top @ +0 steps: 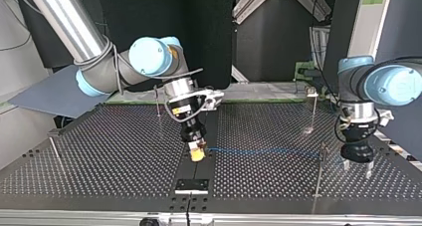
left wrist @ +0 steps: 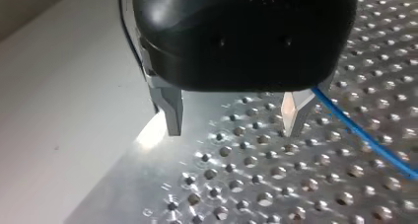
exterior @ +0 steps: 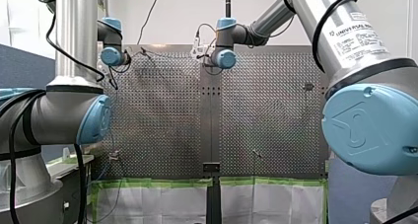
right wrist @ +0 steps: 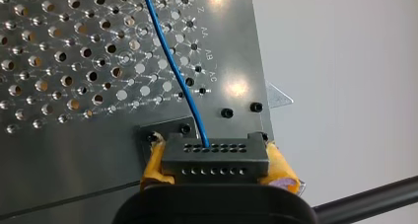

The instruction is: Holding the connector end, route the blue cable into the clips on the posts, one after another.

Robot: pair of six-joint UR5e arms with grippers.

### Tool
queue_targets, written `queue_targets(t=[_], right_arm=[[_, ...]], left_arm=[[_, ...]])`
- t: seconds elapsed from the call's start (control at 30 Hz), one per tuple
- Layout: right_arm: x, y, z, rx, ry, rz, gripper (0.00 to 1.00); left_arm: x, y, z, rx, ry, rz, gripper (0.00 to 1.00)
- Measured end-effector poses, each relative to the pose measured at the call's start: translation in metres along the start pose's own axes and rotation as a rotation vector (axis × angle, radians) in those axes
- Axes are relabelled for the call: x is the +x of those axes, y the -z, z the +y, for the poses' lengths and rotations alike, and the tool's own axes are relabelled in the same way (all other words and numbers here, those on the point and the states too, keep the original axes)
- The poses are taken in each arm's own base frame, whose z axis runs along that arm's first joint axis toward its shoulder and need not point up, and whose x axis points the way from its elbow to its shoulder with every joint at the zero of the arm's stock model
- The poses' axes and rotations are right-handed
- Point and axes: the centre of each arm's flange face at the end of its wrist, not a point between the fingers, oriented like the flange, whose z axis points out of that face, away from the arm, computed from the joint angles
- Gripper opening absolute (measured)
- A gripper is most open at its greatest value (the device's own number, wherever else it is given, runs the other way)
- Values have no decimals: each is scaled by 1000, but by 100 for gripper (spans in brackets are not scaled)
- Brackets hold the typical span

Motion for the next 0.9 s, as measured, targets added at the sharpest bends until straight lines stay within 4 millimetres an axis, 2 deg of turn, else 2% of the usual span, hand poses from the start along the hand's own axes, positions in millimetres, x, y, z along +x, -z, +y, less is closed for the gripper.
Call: queue_targets(t=[0.17,0.4,0.9], right_arm=[[1,1,-1,1,2,-5,0],[4,2,-2,1,3,-10,0],[5,3,-2,1,4,-14,0]], left_arm=[[10,11,3,-32,-38,50,100],[3,32,-6,-57,-49,82,100],[0,93,-48,-47,-46,181,100]])
